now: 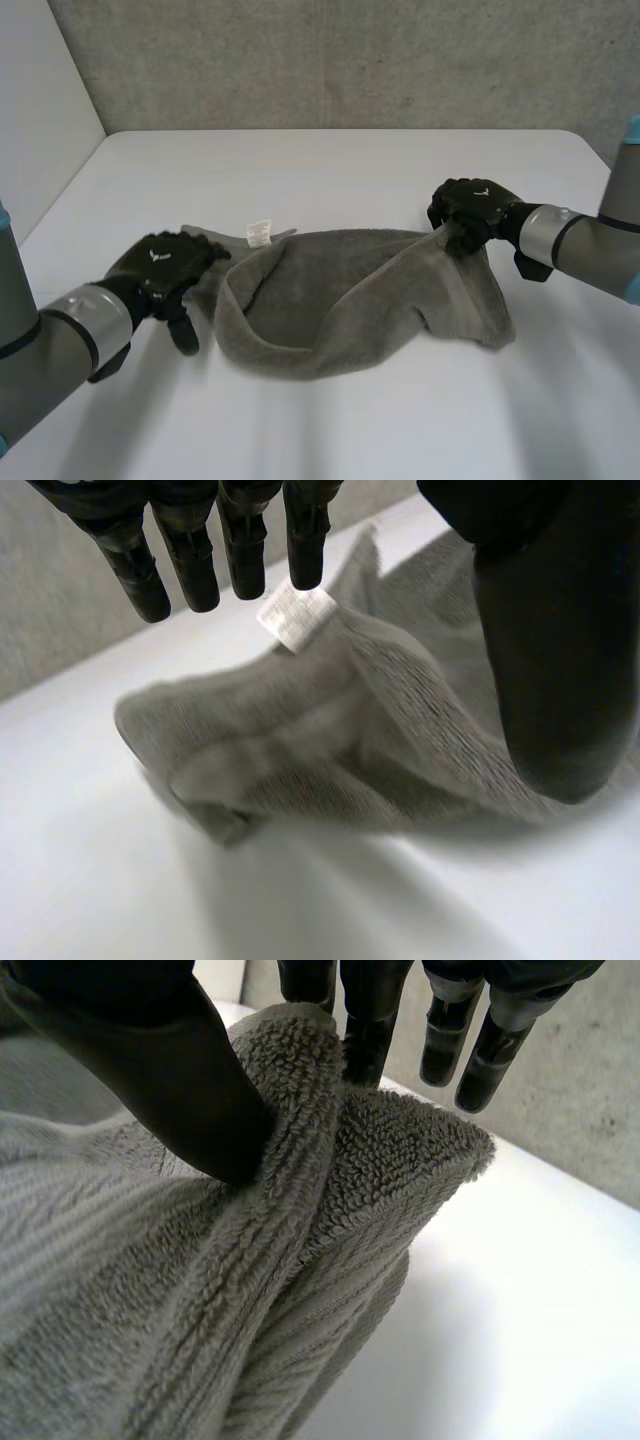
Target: Fold the towel.
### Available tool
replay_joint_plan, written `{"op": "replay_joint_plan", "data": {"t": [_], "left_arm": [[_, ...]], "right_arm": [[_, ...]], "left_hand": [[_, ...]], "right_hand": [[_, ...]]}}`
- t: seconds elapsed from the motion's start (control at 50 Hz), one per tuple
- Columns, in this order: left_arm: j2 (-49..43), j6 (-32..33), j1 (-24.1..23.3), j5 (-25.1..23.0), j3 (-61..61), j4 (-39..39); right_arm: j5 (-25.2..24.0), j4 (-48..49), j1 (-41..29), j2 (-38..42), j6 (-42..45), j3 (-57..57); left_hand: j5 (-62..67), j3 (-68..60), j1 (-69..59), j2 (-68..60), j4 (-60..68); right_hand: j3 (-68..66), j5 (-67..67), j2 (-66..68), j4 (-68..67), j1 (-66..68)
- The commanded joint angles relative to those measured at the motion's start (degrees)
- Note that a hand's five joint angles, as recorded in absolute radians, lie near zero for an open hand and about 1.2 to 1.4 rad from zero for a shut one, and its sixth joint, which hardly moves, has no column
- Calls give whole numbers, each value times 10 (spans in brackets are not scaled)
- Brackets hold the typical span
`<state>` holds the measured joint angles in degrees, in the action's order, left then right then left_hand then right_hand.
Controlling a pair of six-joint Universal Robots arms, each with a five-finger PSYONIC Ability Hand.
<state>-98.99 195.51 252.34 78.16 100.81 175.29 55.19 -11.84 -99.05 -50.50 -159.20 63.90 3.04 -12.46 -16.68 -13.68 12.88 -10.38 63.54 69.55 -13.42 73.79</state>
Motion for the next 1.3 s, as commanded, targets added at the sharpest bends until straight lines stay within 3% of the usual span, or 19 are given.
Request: {"op": "replay_joint_plan", "data": {"t": [0.02,0.08,0.18,0.24,0.3,0.34,0.36,0.4,0.46,0.5,0.56,0.82,0.9,1.04,1.16,1.3], "left_arm": [[-9,7,-13,-11,-55,26],[-34,7,-25,-35,-94,42],[-104,38,-37,-133,-177,32],[-113,58,-38,-151,-184,23],[-125,115,-38,-180,-194,0],[-140,192,-38,-196,-195,-24],[-140,192,-38,-196,-195,-24],[-153,281,-40,-197,-192,-43],[-159,326,-45,-194,-189,-53],[-169,403,-60,-188,-185,-71],[-173,448,-60,-190,-174,-74],[-151,468,-57,-194,-135,-9],[-134,469,-34,-197,-126,6],[-128,480,-8,-197,-120,1],[-128,533,12,-197,-106,-14],[-133,564,8,-199,-85,-32]], "right_arm": [[-21,42,28,-80,21,121],[-22,44,31,-87,31,137],[-25,52,31,-92,52,163],[-26,52,31,-91,53,163],[-28,52,32,-91,52,163],[-28,53,32,-90,52,163],[-28,53,32,-90,52,163],[-28,53,32,-90,52,163],[-28,52,32,-90,52,164],[-28,52,32,-90,52,166],[-28,52,32,-90,52,167],[-30,52,32,-87,52,168],[-30,52,32,-87,52,171],[-30,52,32,-87,52,171],[-30,52,31,-86,52,172],[-30,52,30,-86,52,172]], "left_hand": [[-30,25,66,36,-29],[-30,25,66,36,-29],[-30,25,66,36,-29],[-30,25,66,36,-29],[-30,25,66,36,-29],[-30,25,66,36,-29],[-30,25,66,36,-29],[-30,25,66,36,-29],[-28,25,65,35,-29],[-30,25,66,36,-29],[-30,25,66,36,-29],[-30,25,66,36,-29],[-30,25,66,36,-29],[-30,25,66,36,-29],[-28,25,65,35,-29],[-28,25,65,35,-29]], "right_hand": [[4,65,104,34,62],[4,65,104,34,62],[4,65,104,34,62],[4,65,104,34,62],[4,65,104,34,62],[4,65,104,34,62],[4,65,104,34,62],[4,65,104,34,62],[4,65,104,34,62],[4,65,104,34,62],[4,65,104,34,62],[4,65,104,34,62],[4,65,104,34,62],[4,65,104,34,62],[4,65,104,34,62],[4,65,104,34,62]]}}
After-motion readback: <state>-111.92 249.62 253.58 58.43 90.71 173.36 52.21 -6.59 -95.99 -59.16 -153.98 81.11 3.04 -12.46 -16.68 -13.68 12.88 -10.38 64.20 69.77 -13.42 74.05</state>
